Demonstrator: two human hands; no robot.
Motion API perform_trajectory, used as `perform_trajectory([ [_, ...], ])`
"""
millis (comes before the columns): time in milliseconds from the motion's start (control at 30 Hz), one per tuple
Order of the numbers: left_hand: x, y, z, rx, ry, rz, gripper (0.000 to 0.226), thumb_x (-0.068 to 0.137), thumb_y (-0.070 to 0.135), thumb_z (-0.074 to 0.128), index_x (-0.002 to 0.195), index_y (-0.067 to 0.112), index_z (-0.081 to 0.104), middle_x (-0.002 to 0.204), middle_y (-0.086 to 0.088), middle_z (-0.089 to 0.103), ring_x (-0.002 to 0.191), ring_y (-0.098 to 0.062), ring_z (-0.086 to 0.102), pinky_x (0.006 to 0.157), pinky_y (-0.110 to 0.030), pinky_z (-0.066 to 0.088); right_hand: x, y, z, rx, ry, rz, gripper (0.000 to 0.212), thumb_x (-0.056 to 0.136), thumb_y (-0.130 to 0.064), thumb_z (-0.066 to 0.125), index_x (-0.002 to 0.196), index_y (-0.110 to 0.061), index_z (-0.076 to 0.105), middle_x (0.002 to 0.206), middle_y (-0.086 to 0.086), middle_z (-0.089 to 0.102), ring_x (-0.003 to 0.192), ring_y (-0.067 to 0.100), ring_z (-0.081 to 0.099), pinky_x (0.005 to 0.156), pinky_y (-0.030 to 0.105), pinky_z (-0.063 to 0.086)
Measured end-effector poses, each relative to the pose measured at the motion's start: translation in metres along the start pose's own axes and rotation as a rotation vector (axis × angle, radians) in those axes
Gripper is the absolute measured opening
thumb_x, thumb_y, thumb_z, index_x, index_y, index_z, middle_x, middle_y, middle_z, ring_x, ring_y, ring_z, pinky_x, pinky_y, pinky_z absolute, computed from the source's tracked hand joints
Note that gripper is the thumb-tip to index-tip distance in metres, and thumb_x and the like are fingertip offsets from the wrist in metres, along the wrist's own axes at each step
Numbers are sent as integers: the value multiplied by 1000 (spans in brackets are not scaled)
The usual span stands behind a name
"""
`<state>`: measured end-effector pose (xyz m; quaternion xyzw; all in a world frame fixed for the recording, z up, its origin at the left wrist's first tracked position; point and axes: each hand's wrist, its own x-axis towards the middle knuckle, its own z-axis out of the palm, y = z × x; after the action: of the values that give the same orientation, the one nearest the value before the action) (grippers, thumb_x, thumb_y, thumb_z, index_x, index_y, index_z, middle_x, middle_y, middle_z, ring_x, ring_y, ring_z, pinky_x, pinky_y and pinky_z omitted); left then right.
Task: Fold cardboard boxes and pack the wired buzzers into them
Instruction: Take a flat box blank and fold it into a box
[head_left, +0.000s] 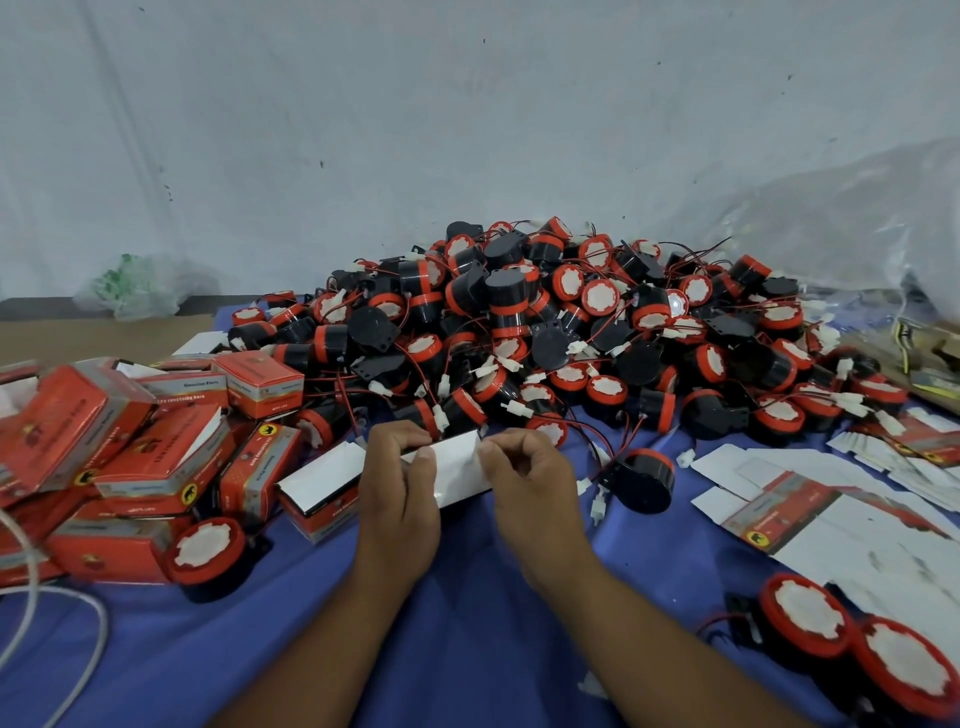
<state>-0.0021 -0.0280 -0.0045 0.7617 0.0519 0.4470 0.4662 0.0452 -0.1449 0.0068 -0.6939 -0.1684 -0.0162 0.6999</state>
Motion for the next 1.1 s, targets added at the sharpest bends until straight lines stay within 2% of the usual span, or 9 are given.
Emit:
perform_trajectory([
  [100,0,-4,-1,-41,1,-71,17,91,22,44,98,13,56,97,14,58,93,-7,55,79,-16,42,5,0,-4,235,-128,71,15,93,-7,67,87,-20,72,108,-8,68,101,10,63,86,22,51],
  [233,-1,-3,-4,-144,-41,-98,15,89,25,44,95,19,56,94,15,60,86,-4,56,70,-12,43,12,0,-11,450,-344,205,34,94,-11,66,121,-30,65,123,-1,66,109,15,62,94,28,52],
  [467,0,-8,-10,-71,-269,-38,27,89,44,44,109,27,51,102,17,59,93,-9,59,73,-19,47,19,-6,-29,27,-489,-23,27,98,-31,56,122,-35,67,115,-10,69,99,-3,61,83,17,48],
  [600,2,-12,-15,39,-452,-1,24,89,39,50,113,41,45,104,20,59,91,-7,60,74,-12,44,24,-5,-43,-129,-571,-77,30,99,-13,60,125,-25,67,123,-4,64,116,10,59,97,28,48],
  [733,2,-20,-22,288,-594,56,42,88,41,55,126,42,39,125,14,50,115,-12,47,100,-33,41,31,-7,-56,-608,-672,-245,38,97,-23,66,132,-33,57,130,-11,50,124,10,41,112,34,33],
  [833,5,-15,-23,475,-592,209,51,89,49,53,134,27,46,129,6,52,117,-16,42,104,-39,36,36,-10,-61,-880,-677,-380,58,94,-34,68,146,-24,45,133,-8,45,120,13,34,110,34,32],
  [933,11,-8,-24,681,-472,514,61,85,57,51,124,11,60,109,-2,65,106,-18,44,96,-37,30,35,-14,-61,-1100,-580,-653,59,88,-50,69,136,-19,52,128,-4,49,121,18,33,111,36,31],
  [1033,15,-3,-28,709,-441,666,59,82,60,57,107,7,69,98,-6,65,98,-22,48,92,-37,37,33,-17,-63,-1032,-586,-751,50,81,-49,75,115,-16,57,132,0,50,144,22,24,122,32,17],
  [1100,17,0,-30,726,-452,728,55,80,58,66,98,6,68,105,-10,65,105,-27,52,99,-43,41,31,-20,-62,-996,-643,-743,46,80,-45,75,108,-16,53,129,1,51,143,21,29,119,34,26],
])
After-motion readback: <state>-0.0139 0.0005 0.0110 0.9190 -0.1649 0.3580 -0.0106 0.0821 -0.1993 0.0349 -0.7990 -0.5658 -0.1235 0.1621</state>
